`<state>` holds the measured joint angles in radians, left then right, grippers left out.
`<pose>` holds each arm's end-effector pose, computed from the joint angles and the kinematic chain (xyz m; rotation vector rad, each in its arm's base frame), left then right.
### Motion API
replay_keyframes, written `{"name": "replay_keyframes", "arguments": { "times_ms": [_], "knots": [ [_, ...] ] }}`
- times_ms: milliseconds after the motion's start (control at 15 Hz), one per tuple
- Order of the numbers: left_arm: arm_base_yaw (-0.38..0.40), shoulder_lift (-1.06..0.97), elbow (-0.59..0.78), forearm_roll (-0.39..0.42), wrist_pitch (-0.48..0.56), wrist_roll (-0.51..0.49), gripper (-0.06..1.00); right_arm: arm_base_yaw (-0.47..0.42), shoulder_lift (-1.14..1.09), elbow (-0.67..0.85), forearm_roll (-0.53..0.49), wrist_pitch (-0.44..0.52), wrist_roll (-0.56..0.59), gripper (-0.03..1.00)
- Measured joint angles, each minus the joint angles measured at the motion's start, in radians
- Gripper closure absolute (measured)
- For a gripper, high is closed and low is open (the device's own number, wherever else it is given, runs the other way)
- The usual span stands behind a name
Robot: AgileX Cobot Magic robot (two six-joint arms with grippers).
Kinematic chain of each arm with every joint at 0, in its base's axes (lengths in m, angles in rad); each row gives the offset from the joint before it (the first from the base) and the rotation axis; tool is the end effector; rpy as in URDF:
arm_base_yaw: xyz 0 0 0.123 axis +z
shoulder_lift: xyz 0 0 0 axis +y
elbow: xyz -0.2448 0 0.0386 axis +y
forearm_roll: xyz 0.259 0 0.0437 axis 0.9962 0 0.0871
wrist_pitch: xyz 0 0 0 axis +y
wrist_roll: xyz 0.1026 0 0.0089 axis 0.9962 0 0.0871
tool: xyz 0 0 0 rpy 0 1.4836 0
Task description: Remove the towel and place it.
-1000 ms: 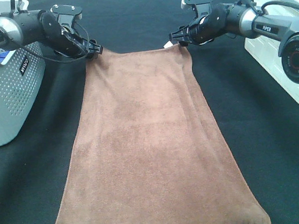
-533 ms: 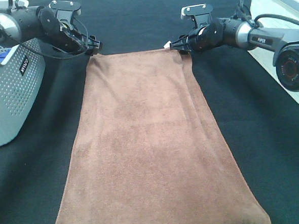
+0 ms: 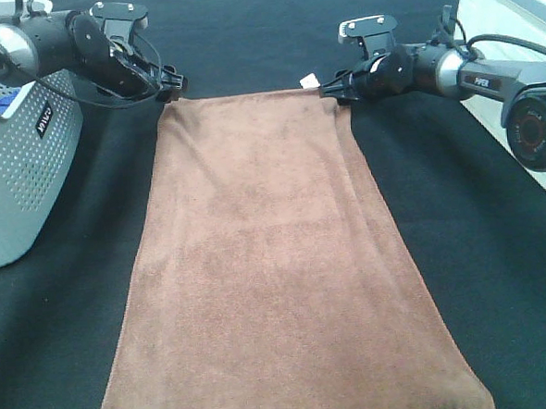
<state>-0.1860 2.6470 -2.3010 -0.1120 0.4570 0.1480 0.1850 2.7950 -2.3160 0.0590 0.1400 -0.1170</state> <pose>0.5592 -0.1104 0.0911 0.2918 2.2677 -0.1286 0.5720 0.1079 0.0370 -0.2605 2.0873 0.0846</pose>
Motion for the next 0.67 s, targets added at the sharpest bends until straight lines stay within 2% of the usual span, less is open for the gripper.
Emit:
{"name": "replay_keyframes", "arguments": {
  "times_ms": [200,333,533,600,667],
  "knots": [
    [0.000,0.000,0.000,-0.009,0.000,0.000,0.24,-0.005,-0.003,0.000,0.036,0.026,0.003,0.36],
    [0.000,0.000,0.000,-0.011,0.001,0.000,0.24,-0.005,-0.050,0.000,0.089,0.099,0.003,0.36],
    [0.000,-0.029,0.000,-0.028,0.055,-0.001,0.24,0.013,-0.187,0.000,0.137,0.193,0.003,0.36],
    [0.000,-0.060,0.000,-0.035,0.098,-0.002,0.23,0.018,-0.235,-0.001,0.143,0.251,0.003,0.36],
    [0.000,-0.098,0.000,-0.038,0.159,-0.013,0.20,0.022,-0.285,-0.003,0.148,0.350,0.003,0.36]
  ]
}}
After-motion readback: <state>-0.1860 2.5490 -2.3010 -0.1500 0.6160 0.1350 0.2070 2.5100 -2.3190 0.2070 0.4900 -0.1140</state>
